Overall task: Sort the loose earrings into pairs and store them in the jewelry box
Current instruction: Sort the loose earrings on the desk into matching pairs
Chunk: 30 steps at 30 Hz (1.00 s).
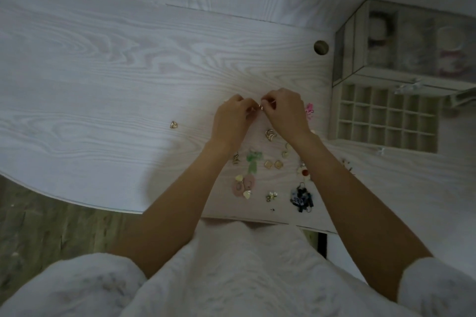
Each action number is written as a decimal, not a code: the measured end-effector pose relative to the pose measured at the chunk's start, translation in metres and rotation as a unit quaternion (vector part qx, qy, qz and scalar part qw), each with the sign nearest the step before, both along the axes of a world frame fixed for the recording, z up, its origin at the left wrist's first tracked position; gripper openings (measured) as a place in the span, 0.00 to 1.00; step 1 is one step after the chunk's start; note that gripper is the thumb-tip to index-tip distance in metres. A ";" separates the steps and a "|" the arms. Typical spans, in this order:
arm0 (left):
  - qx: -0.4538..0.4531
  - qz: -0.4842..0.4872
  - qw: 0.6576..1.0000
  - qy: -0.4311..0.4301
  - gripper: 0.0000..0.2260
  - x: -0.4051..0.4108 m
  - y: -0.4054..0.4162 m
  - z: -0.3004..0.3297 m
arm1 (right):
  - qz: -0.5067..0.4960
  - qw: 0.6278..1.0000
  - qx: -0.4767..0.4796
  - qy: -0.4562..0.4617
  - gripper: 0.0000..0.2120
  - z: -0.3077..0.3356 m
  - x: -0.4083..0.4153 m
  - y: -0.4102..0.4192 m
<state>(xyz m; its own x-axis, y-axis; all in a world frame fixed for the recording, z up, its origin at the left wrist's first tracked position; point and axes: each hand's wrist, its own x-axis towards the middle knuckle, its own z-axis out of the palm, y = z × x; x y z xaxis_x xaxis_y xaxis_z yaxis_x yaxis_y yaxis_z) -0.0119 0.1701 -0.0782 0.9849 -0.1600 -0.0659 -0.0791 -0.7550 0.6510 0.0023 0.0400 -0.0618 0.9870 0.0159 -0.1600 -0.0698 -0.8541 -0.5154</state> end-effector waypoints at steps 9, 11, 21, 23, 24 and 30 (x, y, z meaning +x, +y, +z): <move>-0.049 0.056 0.997 0.012 0.07 -0.003 -0.009 0.002 | 0.018 0.999 0.036 0.033 0.15 0.001 -0.006 0.000; -0.058 0.062 0.996 0.013 0.07 -0.002 -0.012 0.003 | 0.010 0.999 0.041 0.035 0.16 0.000 -0.006 0.002; -0.046 0.010 0.993 -0.113 0.06 -0.033 0.055 0.038 | 0.039 0.997 0.063 -0.037 0.16 0.020 -0.024 0.001; -0.006 0.061 0.990 -0.129 0.07 -0.047 0.081 0.037 | 0.026 0.993 0.107 -0.033 0.19 0.023 -0.025 0.006; 0.006 0.088 0.989 -0.119 0.07 -0.051 0.093 0.035 | 0.022 0.992 0.122 -0.029 0.20 0.023 -0.024 0.010; 0.052 0.167 0.985 0.009 0.15 -0.061 0.136 0.008 | 0.100 0.994 0.042 -0.018 0.21 0.010 -0.001 0.045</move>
